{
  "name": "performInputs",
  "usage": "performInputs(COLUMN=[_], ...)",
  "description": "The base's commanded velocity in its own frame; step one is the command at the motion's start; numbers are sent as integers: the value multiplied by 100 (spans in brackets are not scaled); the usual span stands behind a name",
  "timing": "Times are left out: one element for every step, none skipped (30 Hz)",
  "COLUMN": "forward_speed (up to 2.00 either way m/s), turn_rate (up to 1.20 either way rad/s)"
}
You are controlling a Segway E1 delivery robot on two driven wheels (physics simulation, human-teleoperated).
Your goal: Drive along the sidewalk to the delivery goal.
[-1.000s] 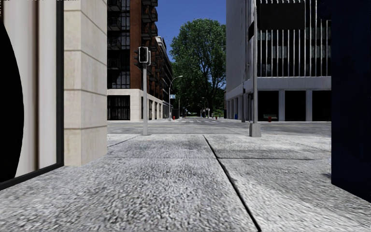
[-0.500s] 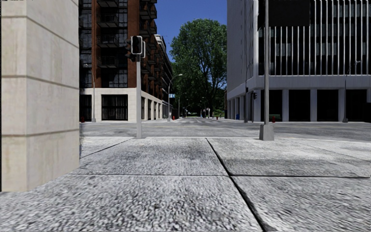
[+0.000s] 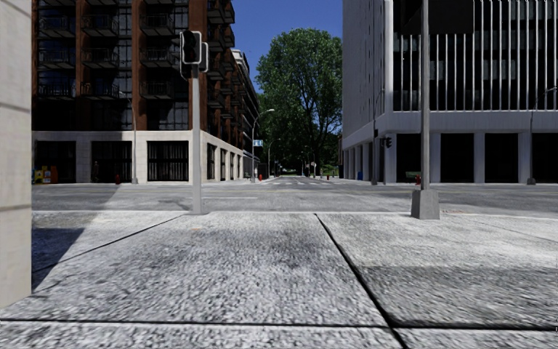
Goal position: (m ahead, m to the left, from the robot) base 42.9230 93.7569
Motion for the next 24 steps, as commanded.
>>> performInputs(forward_speed=[200,200,200,200,200,200,200,200,200,200,200,200,200,200,200,200,200,200,200,200,200,200,200,200], turn_rate=[0,12,27,35,35,41,50,56,61,61,64,66,73,75,75,76,76,76,76,76,76,76,76,76])
